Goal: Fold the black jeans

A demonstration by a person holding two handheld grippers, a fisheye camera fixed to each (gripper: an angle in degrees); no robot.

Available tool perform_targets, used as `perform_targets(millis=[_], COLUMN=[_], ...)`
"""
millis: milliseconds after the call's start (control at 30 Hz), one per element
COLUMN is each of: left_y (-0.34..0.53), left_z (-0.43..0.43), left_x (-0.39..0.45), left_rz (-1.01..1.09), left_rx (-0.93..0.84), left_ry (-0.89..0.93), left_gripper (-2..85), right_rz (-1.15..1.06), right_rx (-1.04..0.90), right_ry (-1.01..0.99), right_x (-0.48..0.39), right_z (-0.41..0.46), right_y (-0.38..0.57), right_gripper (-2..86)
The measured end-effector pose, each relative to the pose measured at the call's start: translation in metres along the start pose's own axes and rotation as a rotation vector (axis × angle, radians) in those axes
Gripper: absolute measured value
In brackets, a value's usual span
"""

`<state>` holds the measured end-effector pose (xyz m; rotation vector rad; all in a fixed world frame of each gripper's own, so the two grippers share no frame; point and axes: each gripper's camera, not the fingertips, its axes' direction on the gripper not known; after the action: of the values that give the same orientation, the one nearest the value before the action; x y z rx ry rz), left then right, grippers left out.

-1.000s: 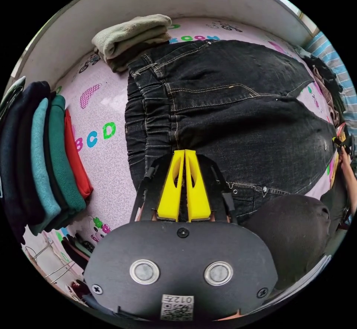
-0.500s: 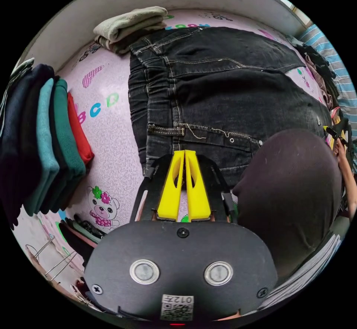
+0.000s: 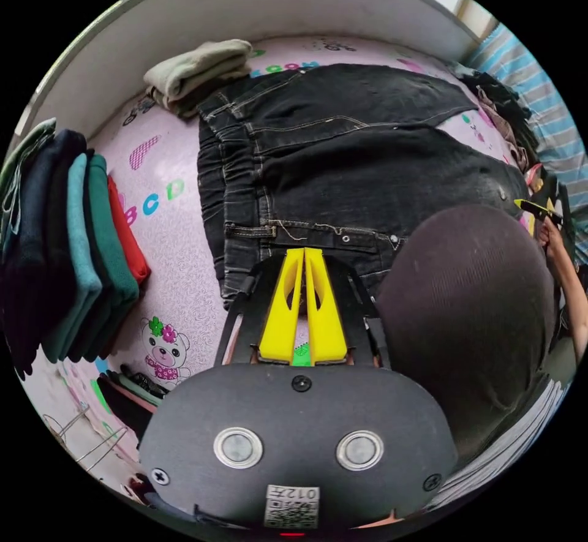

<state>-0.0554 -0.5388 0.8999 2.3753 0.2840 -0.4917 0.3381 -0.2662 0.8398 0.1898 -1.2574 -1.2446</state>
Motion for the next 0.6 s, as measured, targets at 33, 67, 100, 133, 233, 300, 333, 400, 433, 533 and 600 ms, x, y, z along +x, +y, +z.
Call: perform_targets(millis=[33, 67, 100, 133, 233, 300, 333, 400, 433, 533, 600], left_y=[0.0, 0.001, 0.003, 0.006, 0.015, 0.017, 0.018, 0.021, 0.025, 0.046, 0.062], left_z=[0.005, 0.008, 0.015, 0.021, 0.025, 0.026, 0.026, 0.021, 0.012, -0.022, -0.045], left_x=[0.004, 0.005, 0.006, 0.006, 0.0, -0.002, -0.002, -0.003, -0.005, -0.01, -0.004], left_rz=[0.012, 0.016, 0.018, 0.006, -0.064, -0.105, -0.12, -0.154, -0.194, -0.335, -0.355], left_rx=[-0.043, -0.065, -0.1, -0.132, -0.127, -0.138, -0.162, -0.167, -0.15, -0.057, 0.006], left_ry=[-0.009, -0.013, -0.016, -0.017, 0.003, 0.017, 0.01, -0.003, 0.004, 0.05, 0.036], left_gripper=[0.0, 0.0, 0.0, 0.0, 0.0, 0.0, 0.0, 0.0, 0.0, 0.0, 0.1], right_rz=[-0.053, -0.098, -0.115, -0.14, -0.165, -0.161, -0.159, -0.161, -0.172, -0.211, -0.255], right_rx=[-0.044, -0.079, -0.094, -0.119, -0.137, -0.136, -0.123, -0.112, -0.112, -0.134, -0.173], right_ry=[-0.001, 0.01, 0.021, 0.05, 0.089, 0.085, 0.081, 0.086, 0.094, 0.116, 0.122], right_x=[-0.013, -0.023, -0.027, -0.034, -0.04, -0.04, -0.04, -0.042, -0.044, -0.05, -0.052], right_z=[0.008, 0.016, 0.02, 0.028, 0.042, 0.046, 0.048, 0.052, 0.055, 0.063, 0.069], right_y=[0.002, 0.004, 0.006, 0.009, 0.017, 0.021, 0.022, 0.024, 0.023, 0.019, 0.013], right_gripper=[-0.8, -0.8, -0.8, -0.8, -0.8, -0.8, -0.8, -0.8, -0.8, -0.7, -0.8])
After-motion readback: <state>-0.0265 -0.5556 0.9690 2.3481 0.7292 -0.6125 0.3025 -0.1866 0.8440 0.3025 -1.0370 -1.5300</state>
